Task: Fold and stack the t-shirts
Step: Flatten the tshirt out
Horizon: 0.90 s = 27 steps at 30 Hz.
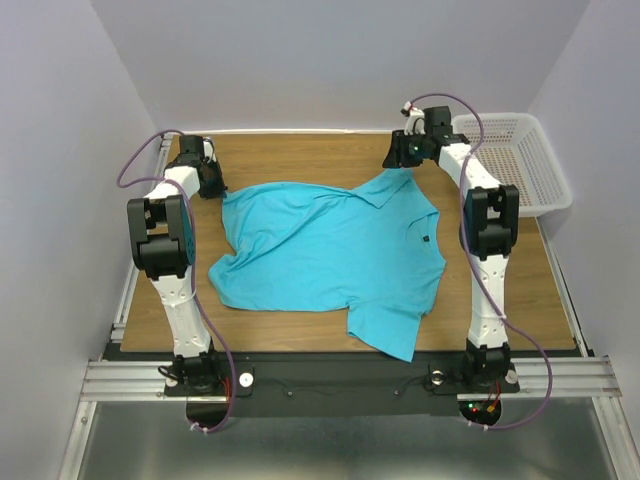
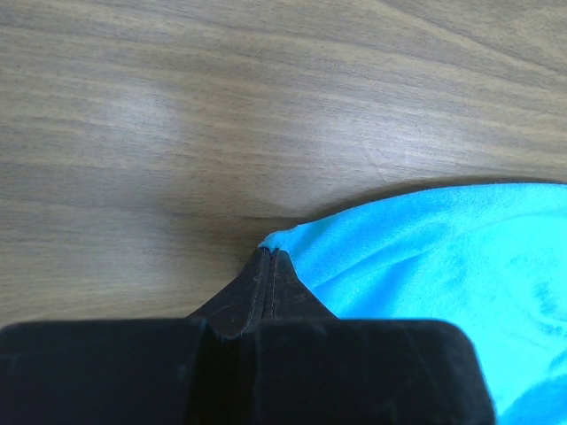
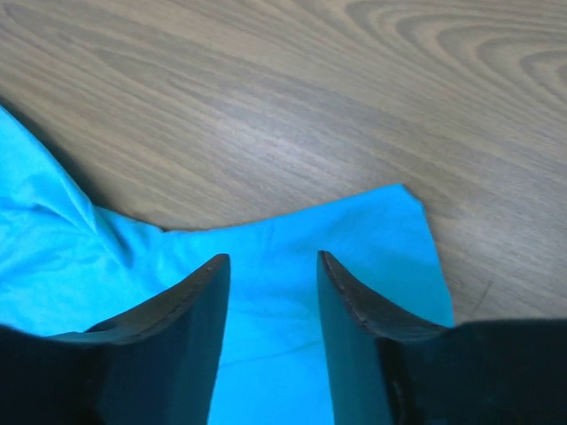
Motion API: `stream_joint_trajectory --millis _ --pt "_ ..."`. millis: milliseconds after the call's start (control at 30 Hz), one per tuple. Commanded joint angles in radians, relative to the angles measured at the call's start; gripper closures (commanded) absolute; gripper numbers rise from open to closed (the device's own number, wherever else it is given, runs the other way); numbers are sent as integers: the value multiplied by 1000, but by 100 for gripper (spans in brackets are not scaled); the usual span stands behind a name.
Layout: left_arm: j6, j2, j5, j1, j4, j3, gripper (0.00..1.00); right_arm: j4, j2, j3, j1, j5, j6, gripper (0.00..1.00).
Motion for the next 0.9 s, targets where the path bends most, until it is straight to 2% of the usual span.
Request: stream_joint_trajectory --millis 0,200,533,733,867 --pt "1 -62 14 6 0 2 100 21 -48 -4 3 21 -80 47" --pt "0 -62 23 6 3 9 100 21 -90 -7 -57 68 -130 45" --pt "0 -65 34 8 6 2 100 3 -62 -54 -63 246 -114 48" --pt "-2 -64 35 6 8 -1 100 -13 -42 -53 -64 234 -101 49" --pt "-3 -62 38 8 9 -2 100 -19 -39 -65 -64 205 -89 53"
